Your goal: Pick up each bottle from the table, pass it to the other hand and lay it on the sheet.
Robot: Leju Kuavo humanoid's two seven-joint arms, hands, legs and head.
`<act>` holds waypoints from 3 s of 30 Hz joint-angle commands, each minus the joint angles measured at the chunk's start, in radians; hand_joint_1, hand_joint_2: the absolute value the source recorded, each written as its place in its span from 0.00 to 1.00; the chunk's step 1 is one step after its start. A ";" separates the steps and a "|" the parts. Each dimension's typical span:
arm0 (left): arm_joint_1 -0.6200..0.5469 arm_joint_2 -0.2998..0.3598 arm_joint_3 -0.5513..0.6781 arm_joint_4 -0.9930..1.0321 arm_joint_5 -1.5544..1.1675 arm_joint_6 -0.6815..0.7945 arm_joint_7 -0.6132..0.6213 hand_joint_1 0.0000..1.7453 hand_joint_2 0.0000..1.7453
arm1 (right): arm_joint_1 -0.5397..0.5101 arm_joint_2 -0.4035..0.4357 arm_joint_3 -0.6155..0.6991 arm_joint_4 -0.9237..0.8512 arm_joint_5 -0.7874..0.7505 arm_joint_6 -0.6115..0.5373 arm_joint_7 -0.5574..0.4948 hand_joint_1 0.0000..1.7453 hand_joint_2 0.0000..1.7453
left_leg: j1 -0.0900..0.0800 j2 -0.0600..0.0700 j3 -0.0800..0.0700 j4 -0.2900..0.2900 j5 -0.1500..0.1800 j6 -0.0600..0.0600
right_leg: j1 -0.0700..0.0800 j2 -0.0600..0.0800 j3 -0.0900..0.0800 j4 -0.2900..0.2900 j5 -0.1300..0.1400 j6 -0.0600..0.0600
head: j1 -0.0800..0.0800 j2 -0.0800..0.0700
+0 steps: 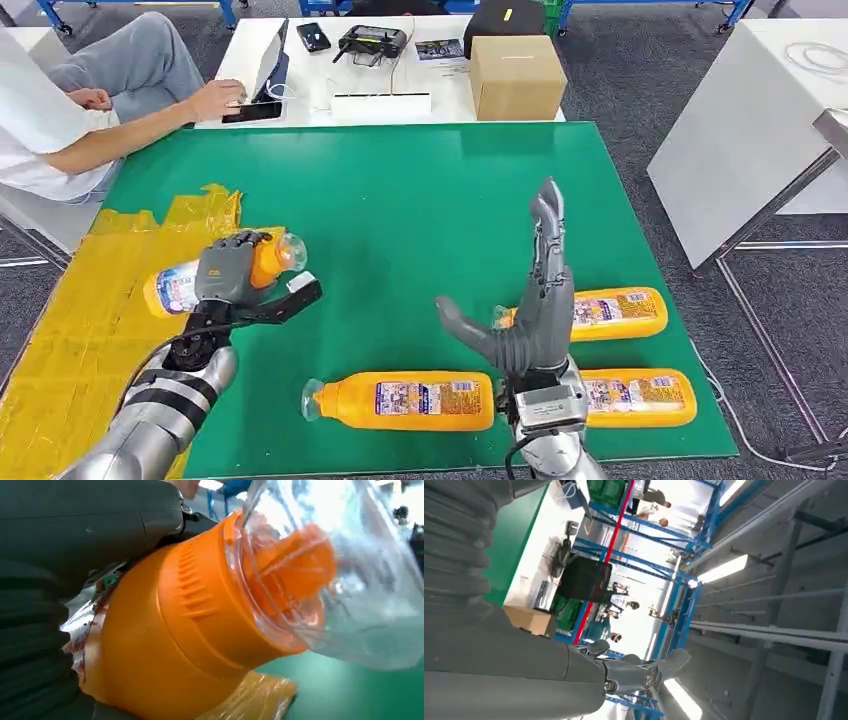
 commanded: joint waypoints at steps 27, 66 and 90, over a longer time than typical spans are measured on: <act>-0.120 0.034 0.089 0.458 -0.040 -0.194 0.189 0.00 1.00 | -0.093 -0.012 0.051 0.132 -0.005 0.034 0.042 0.00 1.00 | 0.001 0.005 0.017 -0.004 0.000 -0.001 | 0.001 0.006 0.016 -0.004 0.002 -0.002 | 0.000 0.000; 0.349 -0.040 -0.044 -0.654 0.406 0.146 -0.376 0.00 1.00 | -0.023 -0.064 -0.015 0.083 0.118 -0.035 0.055 0.00 1.00 | 0.000 0.000 0.003 0.000 -0.001 0.000 | 0.000 0.000 0.003 0.000 -0.001 0.000 | 0.000 0.000; 0.418 -0.044 -0.048 -0.793 0.791 -0.079 -0.464 0.00 1.00 | -0.066 -0.163 0.080 0.173 0.394 0.161 0.224 0.00 1.00 | 0.000 0.000 0.005 -0.001 -0.001 0.000 | 0.000 0.001 0.005 -0.001 -0.001 -0.001 | 0.000 0.000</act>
